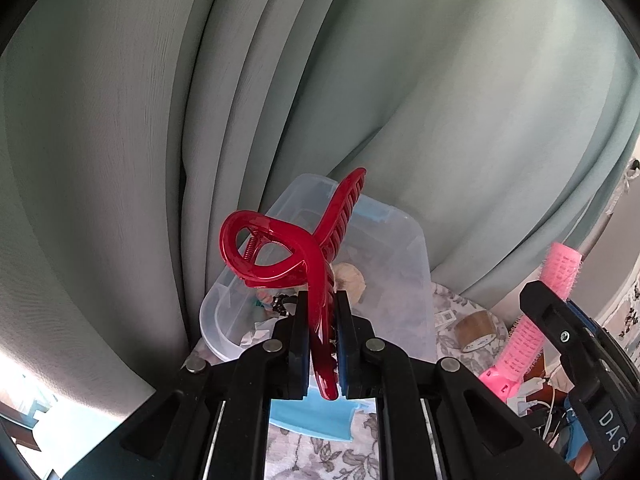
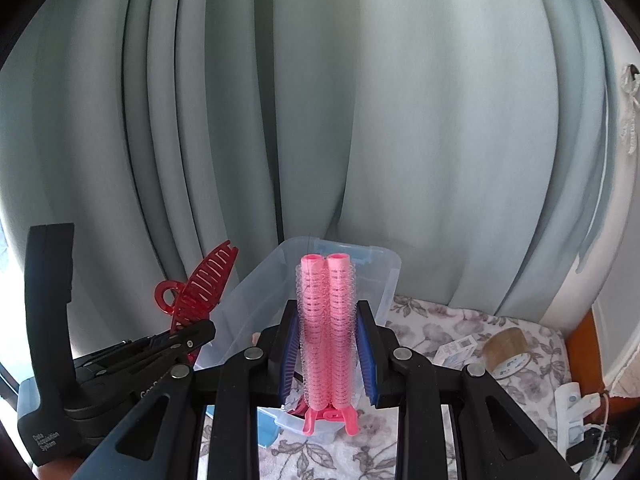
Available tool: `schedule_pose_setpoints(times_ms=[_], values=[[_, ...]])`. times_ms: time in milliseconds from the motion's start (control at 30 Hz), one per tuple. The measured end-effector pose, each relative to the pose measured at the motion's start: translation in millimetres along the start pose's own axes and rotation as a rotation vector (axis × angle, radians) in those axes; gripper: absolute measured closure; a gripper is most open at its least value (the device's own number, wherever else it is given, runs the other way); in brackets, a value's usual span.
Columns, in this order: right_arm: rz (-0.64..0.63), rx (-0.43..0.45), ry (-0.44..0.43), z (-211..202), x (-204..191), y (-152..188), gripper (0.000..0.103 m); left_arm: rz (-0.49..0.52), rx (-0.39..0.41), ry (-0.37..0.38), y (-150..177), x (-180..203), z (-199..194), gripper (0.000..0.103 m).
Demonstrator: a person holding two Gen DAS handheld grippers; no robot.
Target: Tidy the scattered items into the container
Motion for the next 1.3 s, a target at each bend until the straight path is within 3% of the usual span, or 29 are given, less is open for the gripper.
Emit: schedule_pose_setpoints(times_ms=[867,1300], values=[[0.043,-0.1,-0.1,69,8,27,0.073,0.0,-0.083,-0.032,5,0,60,0.092],[0.056,-0.142,-0.095,77,13,35,0.072,0.006,-0.098,-0.033,15,-17,54,0.092]])
Point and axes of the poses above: each gripper's, at about its wrist camera, not at the fingertips, and z roughly the way its jaws point, x to its right, y to its underside, the point moved 4 cm from there along z, roughly the way its jaws point, and after that the axes turned 12 degrees about -y, right-handed, at the moved point
